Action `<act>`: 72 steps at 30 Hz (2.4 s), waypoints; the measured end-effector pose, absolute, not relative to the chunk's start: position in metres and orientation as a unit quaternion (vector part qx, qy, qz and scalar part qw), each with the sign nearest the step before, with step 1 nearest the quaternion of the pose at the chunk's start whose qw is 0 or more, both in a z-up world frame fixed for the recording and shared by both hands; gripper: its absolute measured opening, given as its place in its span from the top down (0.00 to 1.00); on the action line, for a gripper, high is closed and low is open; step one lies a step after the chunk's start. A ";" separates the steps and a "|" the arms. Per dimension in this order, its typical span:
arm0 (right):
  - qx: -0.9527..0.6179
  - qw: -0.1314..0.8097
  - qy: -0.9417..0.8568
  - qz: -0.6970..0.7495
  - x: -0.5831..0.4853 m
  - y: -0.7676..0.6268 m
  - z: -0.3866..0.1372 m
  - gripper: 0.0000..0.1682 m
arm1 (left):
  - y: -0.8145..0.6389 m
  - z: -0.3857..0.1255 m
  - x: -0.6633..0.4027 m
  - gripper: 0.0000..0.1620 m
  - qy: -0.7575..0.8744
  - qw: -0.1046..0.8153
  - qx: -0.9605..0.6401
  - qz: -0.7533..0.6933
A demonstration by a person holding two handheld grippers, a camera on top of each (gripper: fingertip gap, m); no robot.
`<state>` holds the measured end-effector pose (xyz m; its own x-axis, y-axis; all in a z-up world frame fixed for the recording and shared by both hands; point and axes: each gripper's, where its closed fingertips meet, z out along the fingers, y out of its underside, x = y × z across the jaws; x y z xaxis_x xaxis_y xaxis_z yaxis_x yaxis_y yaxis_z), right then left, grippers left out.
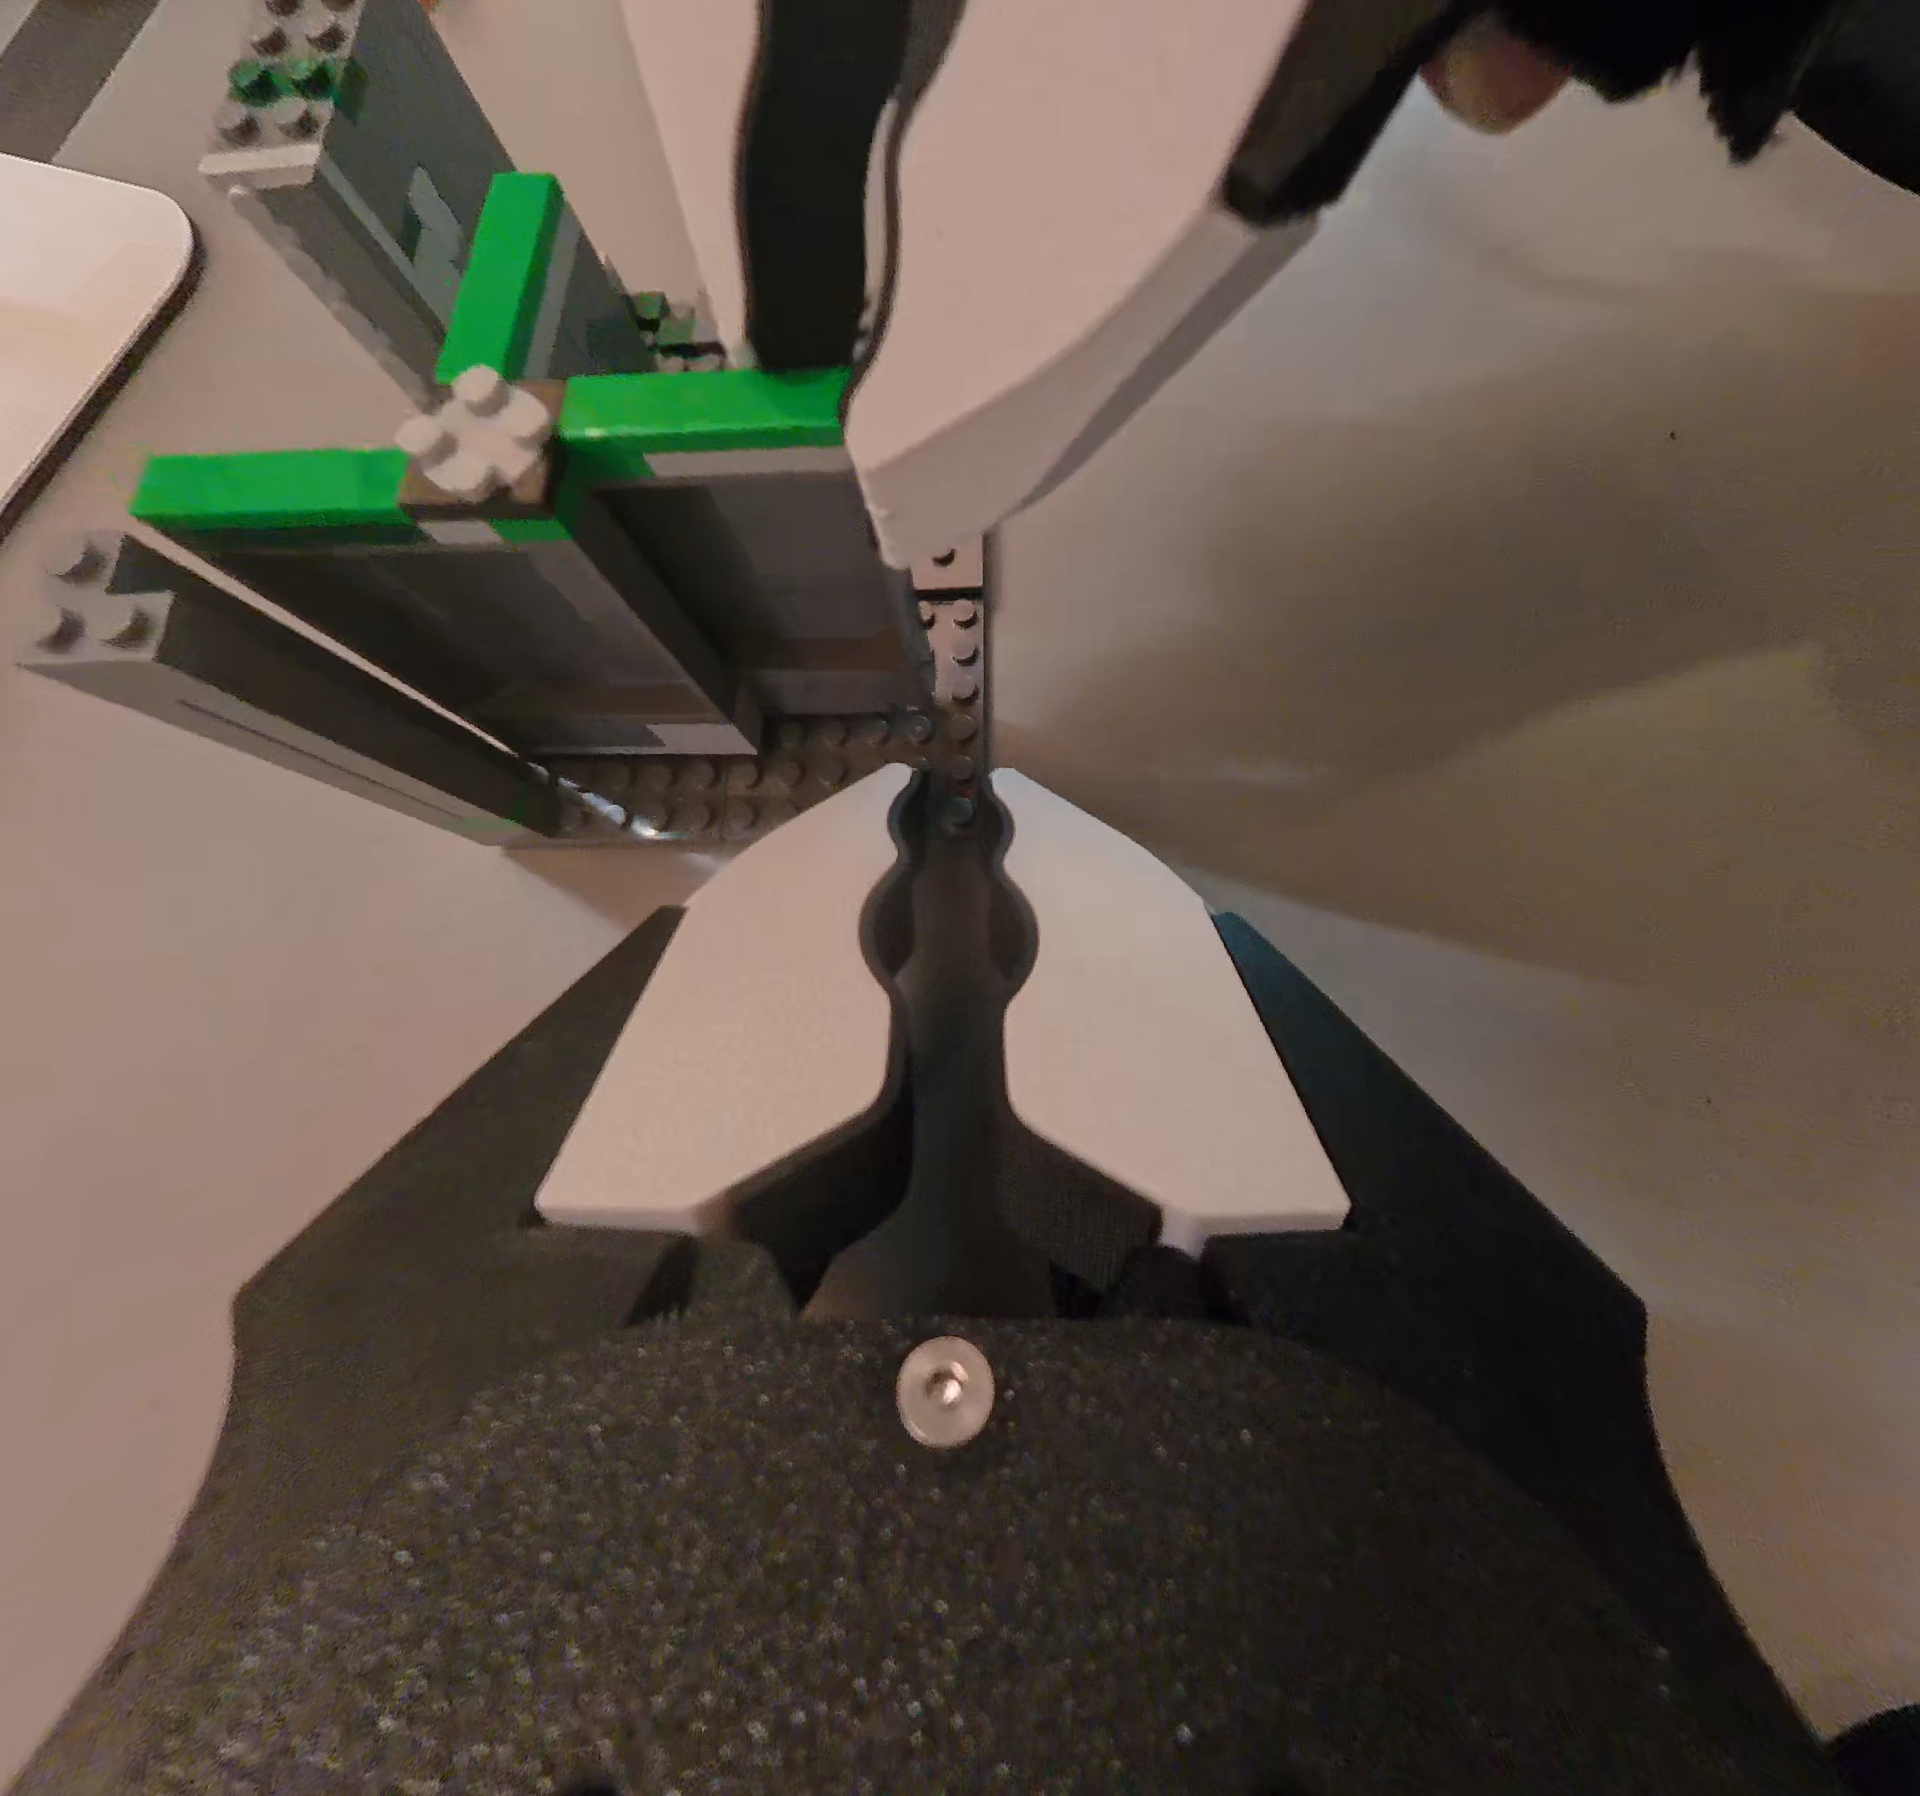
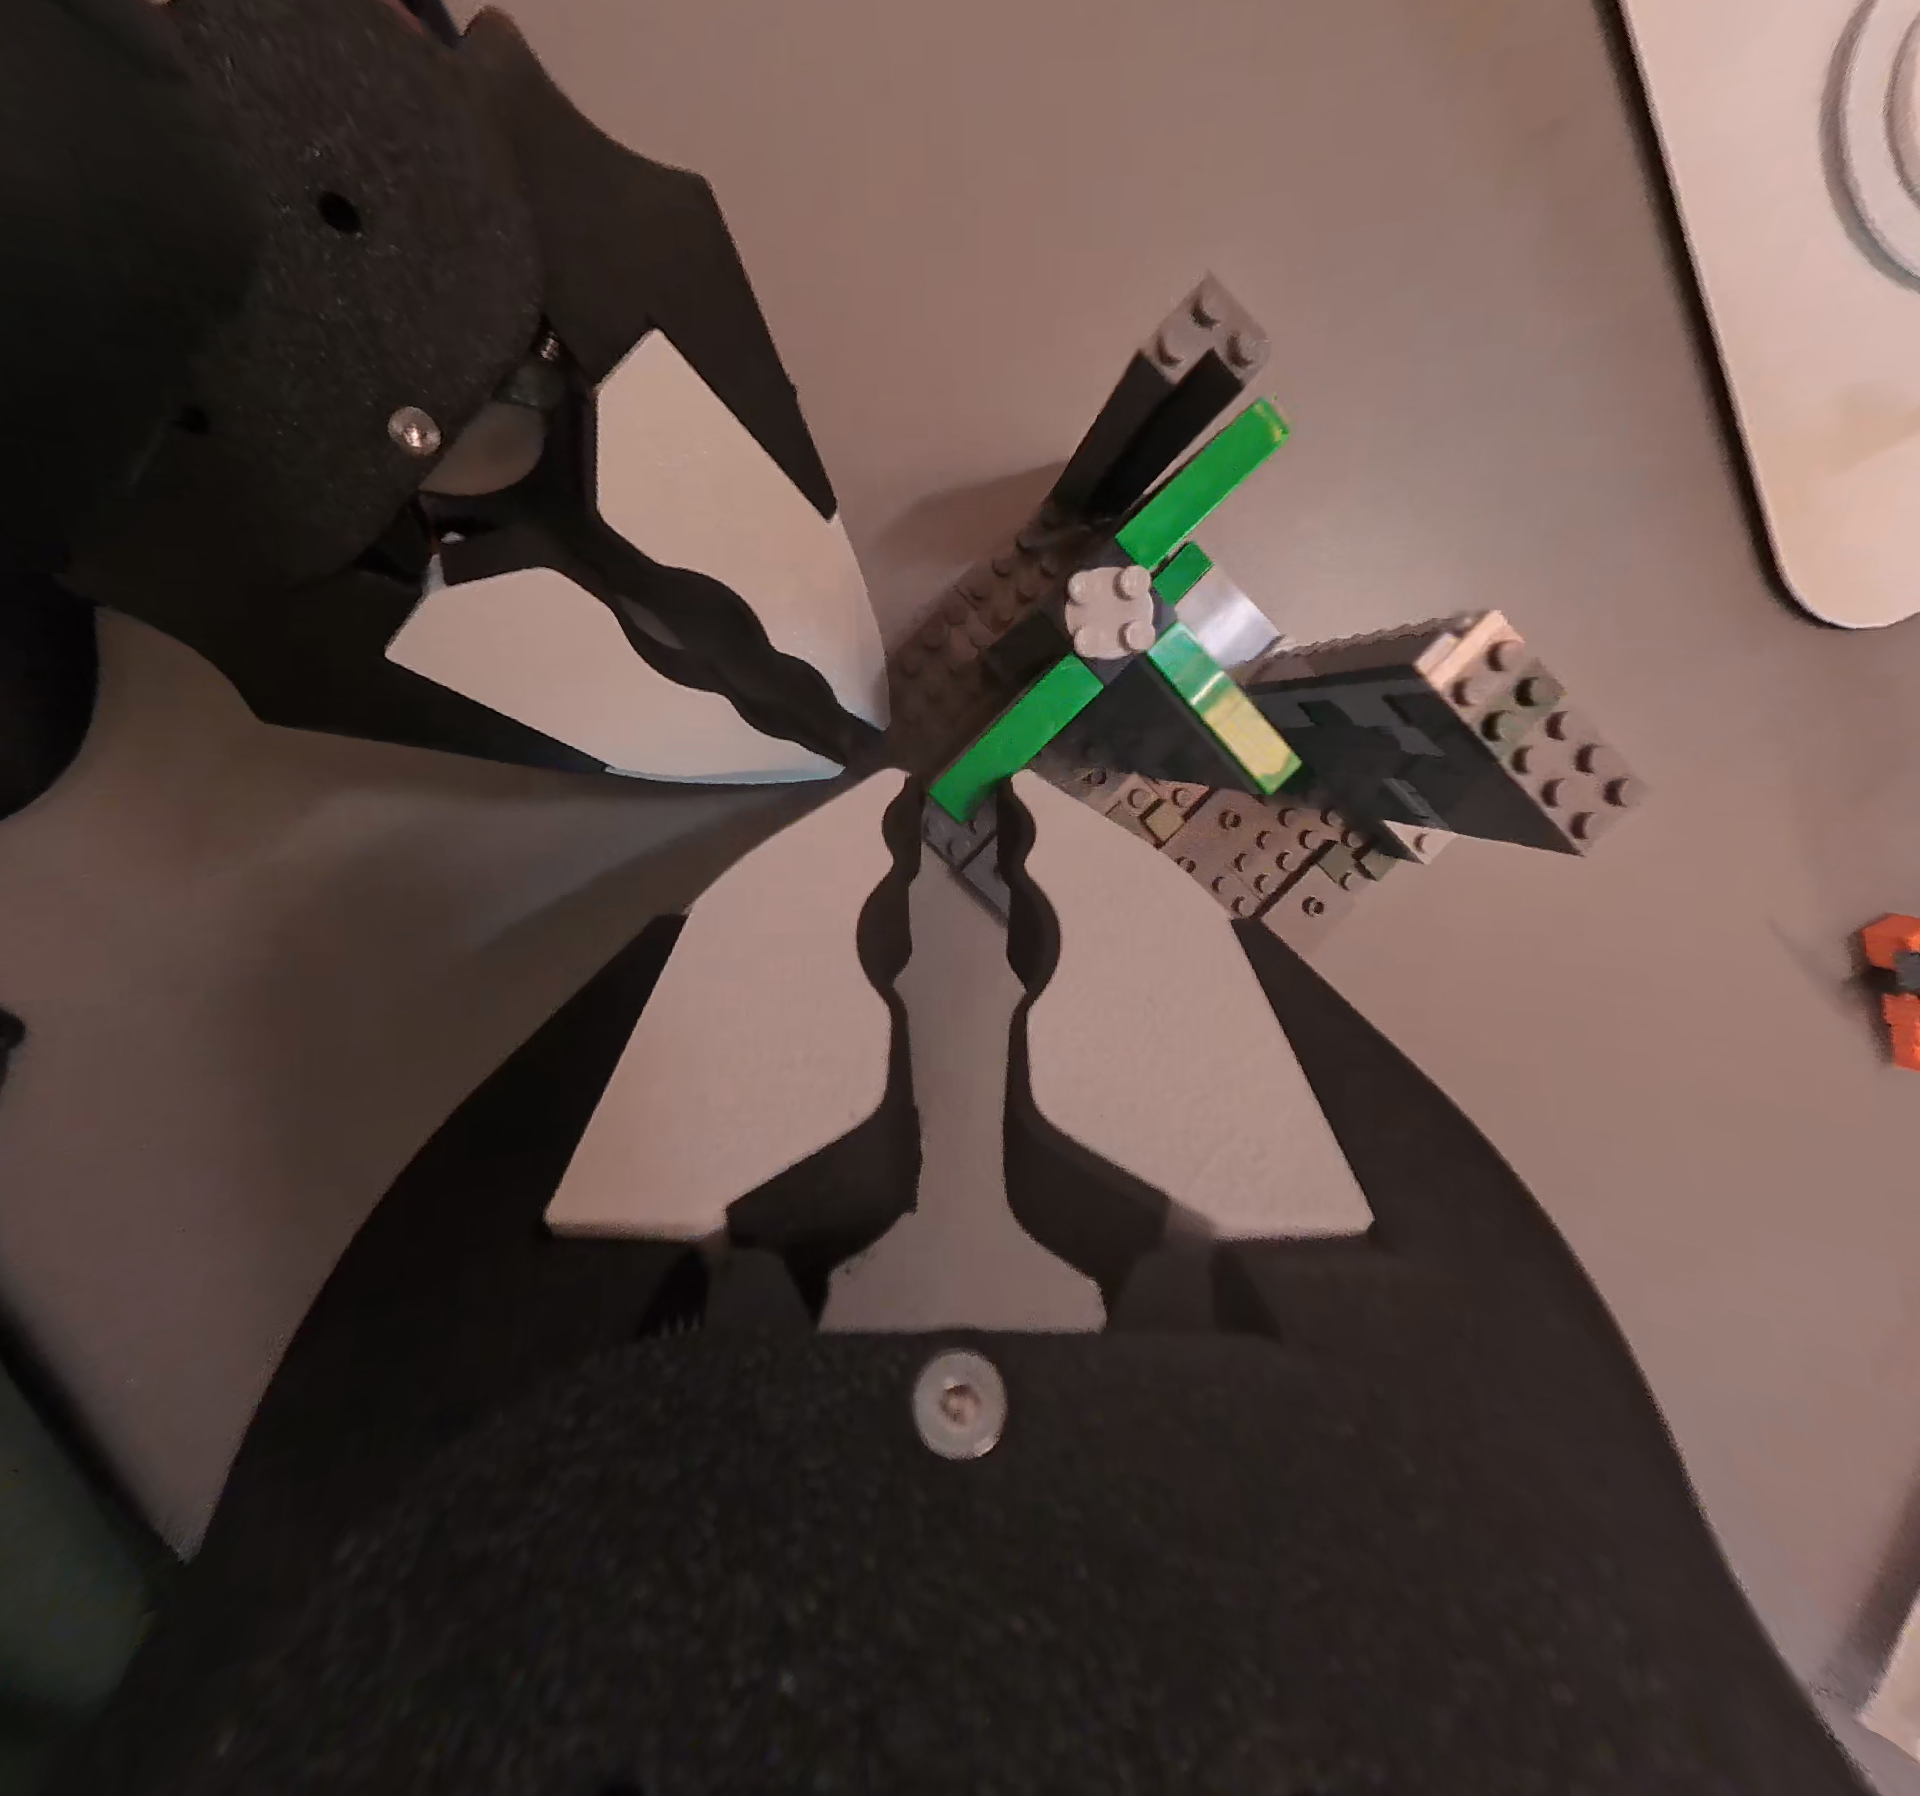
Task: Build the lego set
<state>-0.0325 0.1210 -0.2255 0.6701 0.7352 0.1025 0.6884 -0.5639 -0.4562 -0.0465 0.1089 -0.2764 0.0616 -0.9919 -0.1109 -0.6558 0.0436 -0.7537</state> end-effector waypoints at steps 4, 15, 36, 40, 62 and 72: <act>-0.876 0.229 -0.422 0.038 -0.032 0.121 -0.228 0.92 | 0.109 -0.276 -0.047 0.94 0.638 0.338 -0.645 -0.249; -0.865 0.273 -0.414 0.069 -0.026 0.118 -0.213 0.89 | 0.109 -0.276 -0.047 0.95 0.636 0.337 -0.647 -0.251; -0.610 0.117 -0.784 -0.015 -0.019 0.162 -0.225 0.92 | 0.113 -0.275 -0.047 0.94 0.635 0.333 -0.647 -0.259; -0.619 0.095 -0.780 0.006 -0.020 0.160 -0.225 0.94 | 0.113 -0.275 -0.047 0.93 0.636 0.325 -0.652 -0.255; -0.583 0.058 -0.809 0.050 -0.018 0.159 -0.226 0.94 | 0.105 -0.279 -0.048 0.99 0.669 0.304 -0.646 -0.208; -0.536 0.036 -0.842 0.050 -0.015 0.159 -0.224 0.93 | 0.104 -0.279 -0.047 1.00 0.666 0.307 -0.645 -0.213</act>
